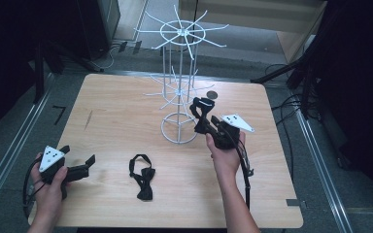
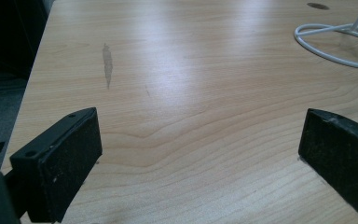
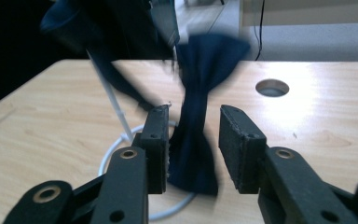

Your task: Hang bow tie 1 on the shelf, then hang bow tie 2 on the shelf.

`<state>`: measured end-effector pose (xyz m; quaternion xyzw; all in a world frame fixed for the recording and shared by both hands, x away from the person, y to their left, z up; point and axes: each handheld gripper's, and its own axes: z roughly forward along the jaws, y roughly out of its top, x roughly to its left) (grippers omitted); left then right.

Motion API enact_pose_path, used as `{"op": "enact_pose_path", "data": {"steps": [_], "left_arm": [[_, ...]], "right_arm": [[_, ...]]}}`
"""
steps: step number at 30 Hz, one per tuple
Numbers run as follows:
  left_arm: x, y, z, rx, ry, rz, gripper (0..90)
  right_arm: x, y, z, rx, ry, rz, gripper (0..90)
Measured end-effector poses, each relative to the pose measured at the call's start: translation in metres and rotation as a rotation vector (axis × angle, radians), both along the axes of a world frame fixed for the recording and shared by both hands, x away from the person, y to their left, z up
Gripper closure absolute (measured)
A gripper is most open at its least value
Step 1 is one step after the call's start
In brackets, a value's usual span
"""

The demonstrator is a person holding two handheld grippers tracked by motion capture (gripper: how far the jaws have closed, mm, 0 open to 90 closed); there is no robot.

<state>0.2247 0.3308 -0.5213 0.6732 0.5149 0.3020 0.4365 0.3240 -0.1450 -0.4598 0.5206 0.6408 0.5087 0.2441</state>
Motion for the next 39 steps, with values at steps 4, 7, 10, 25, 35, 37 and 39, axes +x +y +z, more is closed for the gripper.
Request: {"op": "enact_pose_path", "data": {"steps": [4, 7, 10, 25, 35, 37, 39], "left_arm": [[0.0, 0.0, 0.0, 0.001, 0.004, -0.002, 0.0], [0.0, 0.0, 0.0, 0.0, 0.002, -0.003, 0.0], [0.0, 0.0, 0.0, 0.0, 0.001, -0.002, 0.0], [-0.001, 0.0, 0.0, -0.001, -0.001, -0.005, 0.0], [-0.003, -0.002, 0.0, -0.001, -0.004, -0.015, 0.0], [-0.003, -0.002, 0.0, 0.0, -0.002, -0.015, 0.0], [-0.003, -0.002, 0.0, -0.001, -0.004, -0.014, 0.0]], "right_arm": [[-0.007, -0.003, -0.011, -0.028, 0.026, 0.017, 62.3], [-0.011, -0.004, -0.015, -0.038, 0.031, 0.028, 61.3], [-0.019, -0.004, -0.024, -0.054, 0.056, 0.05, 57.1], [-0.041, -0.013, -0.047, -0.053, 0.137, 0.114, 49.3], [-0.048, -0.008, -0.041, -0.05, 0.131, 0.152, 48.9], [-0.049, -0.007, -0.039, -0.041, 0.126, 0.156, 48.8], [-0.05, -0.007, -0.038, -0.037, 0.126, 0.16, 48.8]]}}
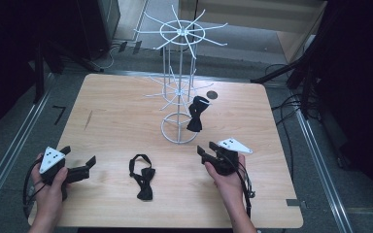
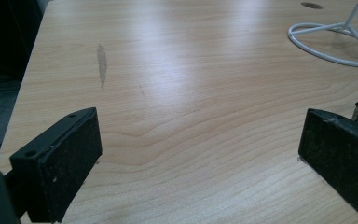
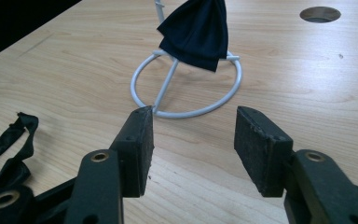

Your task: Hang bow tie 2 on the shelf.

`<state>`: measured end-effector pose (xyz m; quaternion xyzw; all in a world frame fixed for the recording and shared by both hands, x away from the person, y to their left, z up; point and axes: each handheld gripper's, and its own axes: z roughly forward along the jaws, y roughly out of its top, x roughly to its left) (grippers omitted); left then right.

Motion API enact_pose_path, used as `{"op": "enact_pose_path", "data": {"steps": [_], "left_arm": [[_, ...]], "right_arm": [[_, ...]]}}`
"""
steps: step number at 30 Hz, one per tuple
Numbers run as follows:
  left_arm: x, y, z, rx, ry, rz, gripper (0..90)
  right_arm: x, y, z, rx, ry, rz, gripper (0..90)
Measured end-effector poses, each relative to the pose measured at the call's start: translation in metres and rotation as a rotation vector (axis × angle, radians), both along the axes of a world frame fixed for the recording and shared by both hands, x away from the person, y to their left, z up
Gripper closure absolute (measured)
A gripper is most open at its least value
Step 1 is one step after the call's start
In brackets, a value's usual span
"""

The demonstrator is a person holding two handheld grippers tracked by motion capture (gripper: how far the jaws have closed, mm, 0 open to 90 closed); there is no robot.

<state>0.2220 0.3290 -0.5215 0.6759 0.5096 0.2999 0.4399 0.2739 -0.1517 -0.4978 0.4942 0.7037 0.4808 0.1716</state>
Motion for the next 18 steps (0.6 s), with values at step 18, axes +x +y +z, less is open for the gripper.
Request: {"op": "enact_pose_path", "data": {"steps": [18], "left_arm": [[0.001, 0.0, 0.0, -0.008, 0.007, -0.01, 0.0]], "right_arm": [[-0.01, 0.037, -0.008, -0.028, 0.022, 0.107, 49.0]]}}
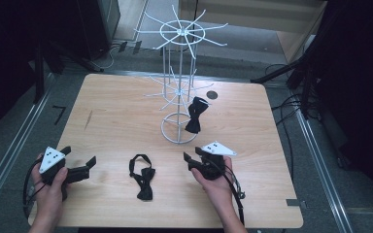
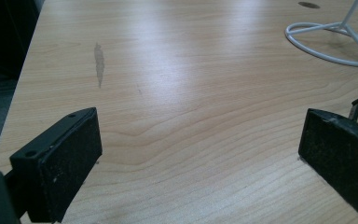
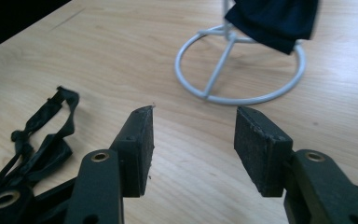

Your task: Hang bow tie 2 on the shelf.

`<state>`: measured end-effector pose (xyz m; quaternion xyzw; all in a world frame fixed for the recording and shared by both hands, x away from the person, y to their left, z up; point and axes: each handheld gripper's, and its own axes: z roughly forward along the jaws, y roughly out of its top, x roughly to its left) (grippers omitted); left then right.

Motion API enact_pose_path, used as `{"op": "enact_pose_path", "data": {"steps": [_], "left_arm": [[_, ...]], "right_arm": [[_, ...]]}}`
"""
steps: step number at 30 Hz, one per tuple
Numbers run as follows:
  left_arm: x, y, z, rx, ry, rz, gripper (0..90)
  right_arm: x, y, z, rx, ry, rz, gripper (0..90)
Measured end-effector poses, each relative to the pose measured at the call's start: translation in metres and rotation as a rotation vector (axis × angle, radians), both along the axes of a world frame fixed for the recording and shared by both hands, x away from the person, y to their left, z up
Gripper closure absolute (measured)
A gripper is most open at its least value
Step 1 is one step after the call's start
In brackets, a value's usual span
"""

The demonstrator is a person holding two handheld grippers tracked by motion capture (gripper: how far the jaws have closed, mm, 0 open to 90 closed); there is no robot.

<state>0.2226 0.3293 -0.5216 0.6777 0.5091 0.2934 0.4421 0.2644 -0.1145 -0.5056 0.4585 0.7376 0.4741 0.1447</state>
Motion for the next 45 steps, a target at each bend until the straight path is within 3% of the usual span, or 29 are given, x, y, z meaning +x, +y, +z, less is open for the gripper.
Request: {"op": "enact_pose_path", "data": {"steps": [27, 45], "left_arm": [[0.0, 0.0, 0.0, 0.0, 0.003, -0.004, 0.0], [0.0, 0.0, 0.0, 0.001, 0.004, -0.005, 0.0]], "right_arm": [[-0.024, 0.06, -0.019, -0.028, 0.039, 0.149, 48.3], [-0.037, 0.087, -0.029, -0.021, 0.1, 0.211, 34.4]]}}
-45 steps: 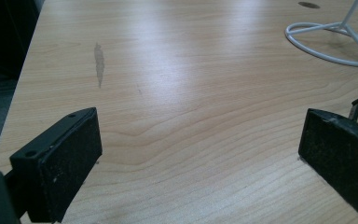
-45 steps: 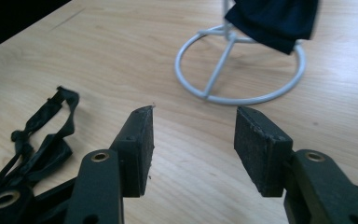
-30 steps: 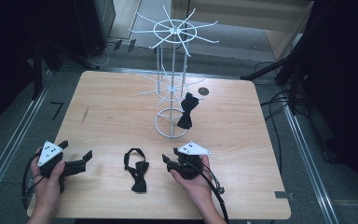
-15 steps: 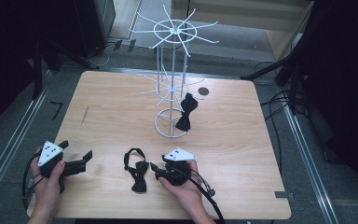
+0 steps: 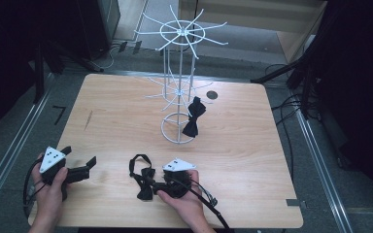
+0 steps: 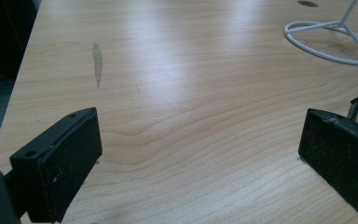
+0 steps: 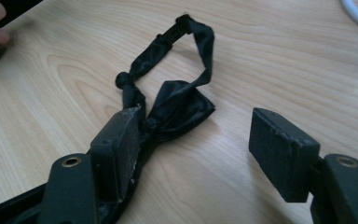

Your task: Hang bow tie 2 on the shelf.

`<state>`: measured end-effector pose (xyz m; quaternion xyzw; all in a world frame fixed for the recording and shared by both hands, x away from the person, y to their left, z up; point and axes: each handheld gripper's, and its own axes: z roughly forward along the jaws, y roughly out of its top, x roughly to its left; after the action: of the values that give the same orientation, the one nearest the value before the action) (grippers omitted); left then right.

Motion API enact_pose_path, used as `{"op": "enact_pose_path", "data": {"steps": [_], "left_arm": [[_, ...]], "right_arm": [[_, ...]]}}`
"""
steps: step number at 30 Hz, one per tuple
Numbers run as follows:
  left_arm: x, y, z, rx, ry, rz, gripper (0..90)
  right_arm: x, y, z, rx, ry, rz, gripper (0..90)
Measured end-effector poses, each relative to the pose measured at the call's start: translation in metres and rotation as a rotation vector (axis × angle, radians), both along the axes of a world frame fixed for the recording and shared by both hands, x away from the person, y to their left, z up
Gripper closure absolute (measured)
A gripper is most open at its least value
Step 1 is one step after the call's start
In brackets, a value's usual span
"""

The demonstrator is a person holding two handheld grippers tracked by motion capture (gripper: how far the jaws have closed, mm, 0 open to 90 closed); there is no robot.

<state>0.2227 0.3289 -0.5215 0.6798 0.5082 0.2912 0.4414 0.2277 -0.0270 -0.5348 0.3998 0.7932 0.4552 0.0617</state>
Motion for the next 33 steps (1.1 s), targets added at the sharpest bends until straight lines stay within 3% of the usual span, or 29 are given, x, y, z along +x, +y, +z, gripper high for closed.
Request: {"op": "enact_pose_path", "data": {"steps": [22, 25, 28, 33], "left_arm": [[0.0, 0.0, 0.0, 0.0, 0.0, 0.001, 0.0], [0.0, 0.0, 0.0, 0.0, 0.0, 0.001, 0.0], [0.0, 0.0, 0.0, 0.0, 0.001, 0.0, 0.0], [0.0, 0.0, 0.0, 0.002, -0.001, 0.001, 0.0]], "right_arm": [[-0.011, 0.015, -0.003, 0.021, 0.024, 0.028, 29.1], [-0.011, 0.016, -0.002, 0.022, 0.032, 0.017, 24.3], [-0.013, 0.02, -0.001, 0.009, 0.026, 0.018, 13.4], [-0.014, 0.027, -0.003, -0.01, 0.044, 0.002, 9.6]]}}
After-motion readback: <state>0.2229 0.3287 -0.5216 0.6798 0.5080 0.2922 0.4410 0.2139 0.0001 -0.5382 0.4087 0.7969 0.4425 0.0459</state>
